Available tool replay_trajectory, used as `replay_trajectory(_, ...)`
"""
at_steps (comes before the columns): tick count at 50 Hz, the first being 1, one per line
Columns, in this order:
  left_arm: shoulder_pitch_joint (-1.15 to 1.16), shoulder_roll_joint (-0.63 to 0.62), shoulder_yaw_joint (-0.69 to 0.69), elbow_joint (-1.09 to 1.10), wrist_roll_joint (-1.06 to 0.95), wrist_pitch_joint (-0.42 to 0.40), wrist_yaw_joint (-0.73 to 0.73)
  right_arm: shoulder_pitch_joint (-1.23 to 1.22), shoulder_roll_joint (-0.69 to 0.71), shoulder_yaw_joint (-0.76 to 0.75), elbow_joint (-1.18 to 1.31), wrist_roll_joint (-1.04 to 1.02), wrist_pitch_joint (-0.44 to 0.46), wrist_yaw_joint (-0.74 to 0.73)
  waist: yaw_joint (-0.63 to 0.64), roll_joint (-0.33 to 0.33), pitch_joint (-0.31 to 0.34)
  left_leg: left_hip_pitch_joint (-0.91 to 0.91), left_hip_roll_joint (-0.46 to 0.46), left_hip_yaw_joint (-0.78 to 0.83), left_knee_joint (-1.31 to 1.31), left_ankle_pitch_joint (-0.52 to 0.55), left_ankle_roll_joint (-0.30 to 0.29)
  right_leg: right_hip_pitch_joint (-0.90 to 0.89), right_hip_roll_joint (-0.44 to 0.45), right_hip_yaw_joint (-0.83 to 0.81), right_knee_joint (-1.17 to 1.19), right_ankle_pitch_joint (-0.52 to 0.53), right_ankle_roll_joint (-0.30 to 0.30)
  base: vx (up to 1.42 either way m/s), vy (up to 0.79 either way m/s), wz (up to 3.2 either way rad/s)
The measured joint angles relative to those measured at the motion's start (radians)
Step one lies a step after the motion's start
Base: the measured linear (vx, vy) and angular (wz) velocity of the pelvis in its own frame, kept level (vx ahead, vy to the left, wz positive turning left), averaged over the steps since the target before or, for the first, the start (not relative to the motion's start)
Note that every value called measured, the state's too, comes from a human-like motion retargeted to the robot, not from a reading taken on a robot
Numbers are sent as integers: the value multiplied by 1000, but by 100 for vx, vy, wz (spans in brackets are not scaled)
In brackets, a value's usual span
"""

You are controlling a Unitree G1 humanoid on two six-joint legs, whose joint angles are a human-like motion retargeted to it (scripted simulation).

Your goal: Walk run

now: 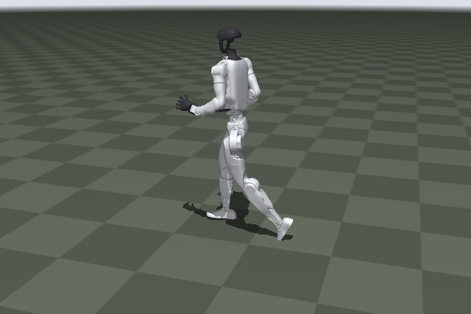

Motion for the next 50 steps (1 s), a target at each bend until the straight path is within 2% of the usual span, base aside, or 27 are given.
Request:
replay_trajectory(2,66,5,37,42,9,-33,-87,-39,-7,39,-9,11,0,-3,11,-14,12,-82,18,75,256,101,-14,61,14,16,111,-97,-27,137,-80,54)
replay_trajectory(3,87,-17,50,68,3,-51,-138,-84,-11,29,-1,36,2,1,15,7,29,-150,59,62,410,103,-24,82,33,-31,143,-131,-43,137,-64,102)
replay_trajectory(5,151,-92,89,109,-15,-73,-198,-165,-27,10,12,102,29,46,29,-8,18,-269,32,85,550,-1,6,149,8,-59,126,-163,-45,118,-42,75)
replay_trajectory(7,238,-164,93,128,-45,-92,-195,-205,-36,29,-10,137,27,58,99,-45,4,-367,30,206,568,-151,82,225,15,-48,74,-146,-68,117,-32,-4)
replay_trajectory(9,320,-209,98,147,-86,-115,-183,-237,-50,27,-42,154,4,47,169,-84,7,-479,24,285,535,-298,139,303,21,-53,6,-69,-72,134,-38,8)
replay_trajectory(11,391,-231,120,171,-125,-128,-192,-260,-67,33,-70,149,-20,34,251,-132,11,-564,1,353,392,-398,165,379,14,-94,-68,68,-45,115,-42,-18)
replay_trajectory(15,460,-214,158,210,-198,-119,-233,-278,-114,56,-107,88,-41,19,386,-170,13,-604,-32,502,-109,-515,237,526,61,-186,-165,370,65,117,-40,12)
replay_trajectory(17,457,-211,172,205,-233,-109,-224,-282,-134,61,-102,34,-32,15,427,-189,16,-576,-61,555,-285,-573,199,581,84,-252,-159,486,153,126,-55,39)
replay_trajectory(18,447,-210,177,198,-250,-104,-209,-287,-138,65,-97,2,-24,12,435,-198,18,-571,-55,570,-328,-564,185,585,111,-264,-123,533,181,136,-92,48)
replay_trajectory(20,414,-211,178,181,-271,-98,-170,-292,-143,75,-71,-57,-4,12,452,-235,36,-582,-8,592,-270,-398,324,542,138,-311,110,548,190,129,-133,61)
replay_trajectory(22,372,-220,159,171,-271,-99,-118,-275,-133,87,-34,-109,8,21,412,-275,16,-570,-43,533,-116,-598,358,512,113,-388,325,548,190,191,-112,131)
replay_trajectory(23,354,-227,138,179,-264,-107,-89,-244,-115,89,-5,-136,5,33,378,-268,11,-589,-77,372,7,-666,358,499,142,-380,435,548,190,212,-27,192)
replay_trajectory(25,240,-245,167,201,-292,-129,-88,-207,-78,91,70,-166,0,62,291,-207,10,-590,-7,311,169,-758,358,445,254,-268,485,548,190,154,10,175)
replay_trajectory(26,181,-258,160,201,-316,-131,-114,-184,-59,97,109,-160,7,63,286,-157,7,-544,41,296,170,-793,358,406,270,-232,492,501,190,120,28,117)
replay_trajectory(27,128,-273,136,194,-346,-131,-134,-155,-49,100,141,-139,12,71,286,-116,4,-494,73,283,158,-817,358,367,261,-211,506,442,175,146,34,99)
replay_trajectory(28,85,-289,81,175,-388,-126,-140,-115,-58,95,159,-92,12,91,295,-92,1,-436,74,273,119,-821,358,328,201,-223,533,361,131,153,13,113)
replay_trajectory(30,12,-296,19,119,-444,-133,-107,-28,-63,77,166,-5,8,150,290,-84,-2,-337,24,223,12,-775,358,228,82,-237,543,213,21,129,-13,139)
replay_trajectory(32,-42,-282,-2,63,-454,-135,-61,40,-63,38,163,15,9,176,243,-73,-3,-254,9,185,-83,-681,325,137,5,-244,446,122,-11,117,-37,180)
replay_trajectory(37,-67,-182,-15,-55,-384,-123,-15,129,-76,-40,130,-71,2,148,57,-31,-11,-77,28,41,-204,-347,167,34,-47,-218,-12,-6,-3,120,-51,197)
replay_trajectory(38,-61,-160,-10,-67,-367,-116,-14,127,-73,-48,118,-87,2,136,33,-17,-8,-51,48,17,-205,-274,132,32,-49,-206,-81,-44,29,137,-78,118)
replay_trajectory(40,-45,-119,5,-78,-338,-93,-11,100,-65,-46,93,-114,9,98,13,-12,-3,-4,64,-7,-177,-139,58,26,-58,-207,-148,-62,48,121,-73,58)
replay_trajectory(41,-40,-102,15,-75,-333,-85,-11,79,-60,-35,75,-121,9,69,12,-44,-1,11,29,-20,-122,-72,13,27,-58,-185,-128,36,43,112,-71,18)
replay_trajectory(42,-33,-84,23,-69,-329,-80,-13,61,-54,-20,55,-127,6,38,17,-72,-4,11,3,-13,-54,-7,-30,30,-58,-173,-96,80,17,125,-82,-11)
replay_trajectory(43,-22,-67,29,-59,-328,-83,-16,47,-46,4,29,-131,-2,1,35,-90,-17,-18,-1,33,41,58,-67,34,-58,-180,-38,19,-50,135,-89,-44)
replay_trajectory(45,38,-66,54,-6,-292,-117,-52,30,-31,80,-12,-135,-32,-88,84,-63,9,-105,87,135,384,104,-95,93,146,53,73,-108,-104,135,-84,-12)
replay_trajectory(47,67,-124,104,76,-278,-139,-119,-101,-26,24,2,-91,-45,-74,48,-76,17,-241,38,21,540,61,-126,119,-5,-201,102,-129,-84,119,-64,103)
replay_trajectory(50,195,-249,111,118,-344,-145,-137,-227,-40,55,-7,-42,-1,11,149,-129,2,-380,-2,176,559,-119,-27,239,34,-102,27,-153,-113,104,-36,-100)
